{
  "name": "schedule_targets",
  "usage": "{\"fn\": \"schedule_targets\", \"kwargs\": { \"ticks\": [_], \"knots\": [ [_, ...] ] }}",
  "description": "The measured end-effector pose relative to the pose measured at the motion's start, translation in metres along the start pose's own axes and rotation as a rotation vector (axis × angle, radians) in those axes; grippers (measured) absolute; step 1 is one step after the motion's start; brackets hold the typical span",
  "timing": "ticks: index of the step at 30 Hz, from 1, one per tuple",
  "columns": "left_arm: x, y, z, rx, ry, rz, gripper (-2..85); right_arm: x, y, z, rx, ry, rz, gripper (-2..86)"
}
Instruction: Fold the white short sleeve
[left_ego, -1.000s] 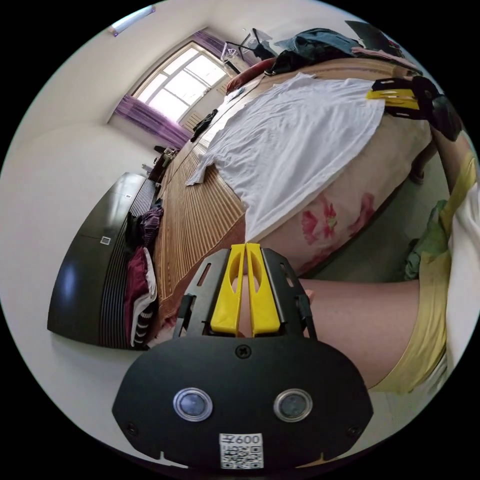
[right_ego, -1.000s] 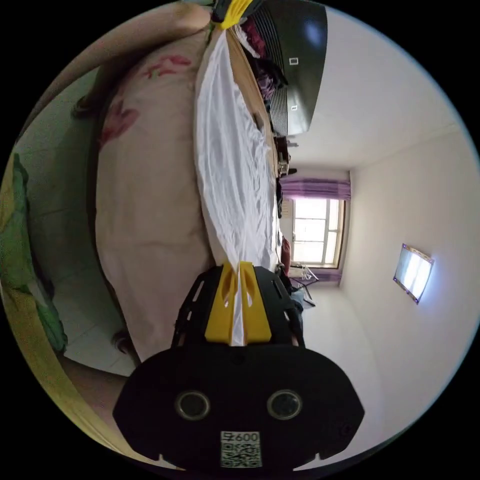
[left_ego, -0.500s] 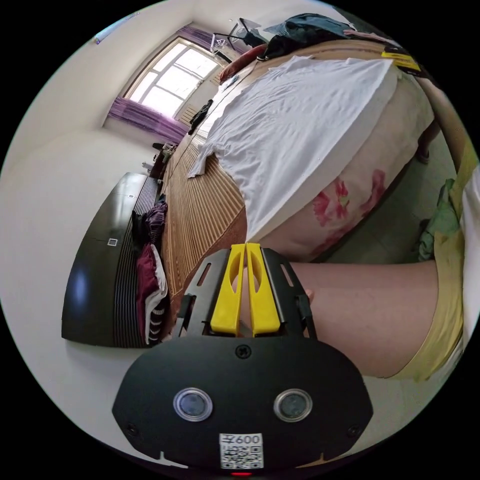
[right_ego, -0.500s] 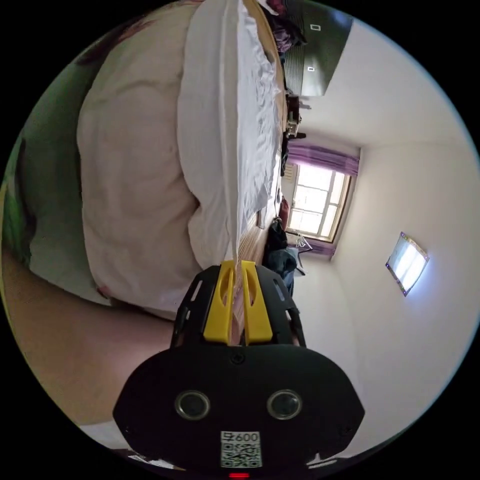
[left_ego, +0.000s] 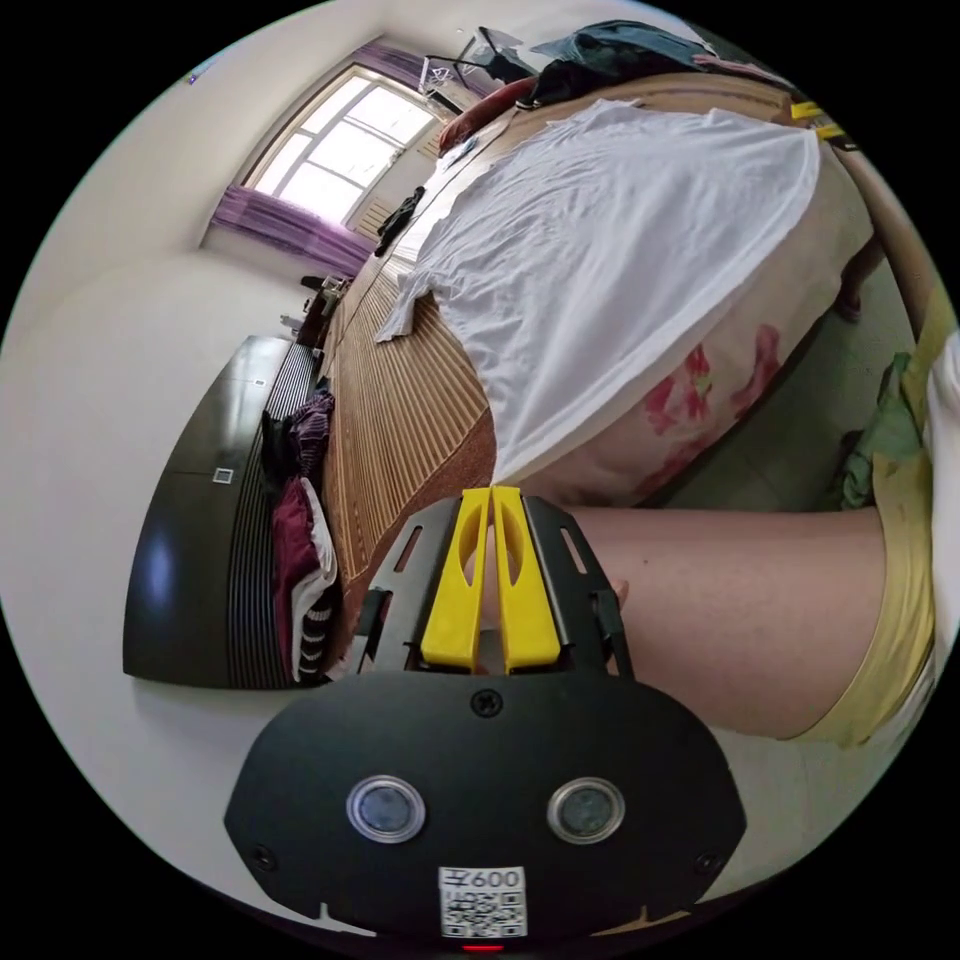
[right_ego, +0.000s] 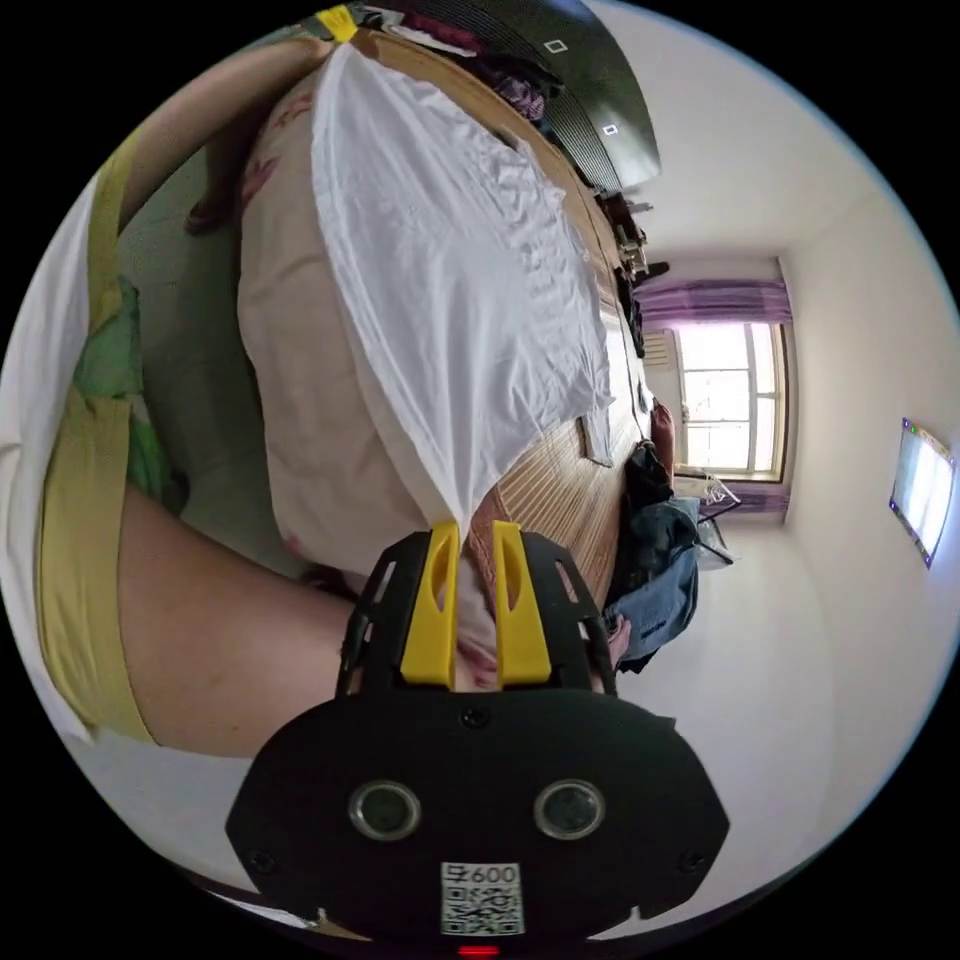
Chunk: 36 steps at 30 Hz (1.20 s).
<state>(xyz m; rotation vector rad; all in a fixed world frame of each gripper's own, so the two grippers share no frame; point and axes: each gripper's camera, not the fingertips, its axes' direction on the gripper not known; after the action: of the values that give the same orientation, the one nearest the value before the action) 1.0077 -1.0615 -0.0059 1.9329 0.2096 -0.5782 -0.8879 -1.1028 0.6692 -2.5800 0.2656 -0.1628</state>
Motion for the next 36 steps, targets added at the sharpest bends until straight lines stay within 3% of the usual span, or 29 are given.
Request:
{"fn": "schedule_targets", "kwargs": {
  "ticks": [5, 15, 20, 25, 28, 32, 36],
  "knots": [
    [-0.019, -0.013, -0.008, -0.003, 0.1, 0.034, 1.4, -0.006, -0.011, -0.028, -0.015, 0.069, -0.19, -0.8],
    [0.002, -0.058, -0.011, -0.144, 0.07, 0.338, 1.0, 0.056, -0.042, -0.104, 0.027, 0.017, 0.012, -0.9],
    [-0.011, -0.064, -0.016, -0.208, 0.107, 0.314, 0.9, 0.076, -0.055, -0.144, 0.014, 0.037, 0.036, -0.9],
    [-0.069, -0.07, -0.052, -0.195, 0.093, 0.118, 0.9, 0.099, -0.048, -0.17, -0.11, -0.06, 0.11, -0.9],
    [-0.128, -0.094, -0.091, -0.018, 0.076, -0.075, 0.9, 0.162, -0.04, -0.201, -0.041, -0.093, 0.43, -0.8],
    [-0.193, -0.212, -0.117, 0.374, 0.394, -0.175, 0.9, 0.271, -0.054, -0.218, 0.289, -0.323, 0.901, -0.8],
    [-0.19, -0.396, -0.111, 0.492, 0.658, -0.088, 0.8, 0.321, -0.079, -0.183, 0.2, -0.497, 1.108, -0.8]
  ]
}}
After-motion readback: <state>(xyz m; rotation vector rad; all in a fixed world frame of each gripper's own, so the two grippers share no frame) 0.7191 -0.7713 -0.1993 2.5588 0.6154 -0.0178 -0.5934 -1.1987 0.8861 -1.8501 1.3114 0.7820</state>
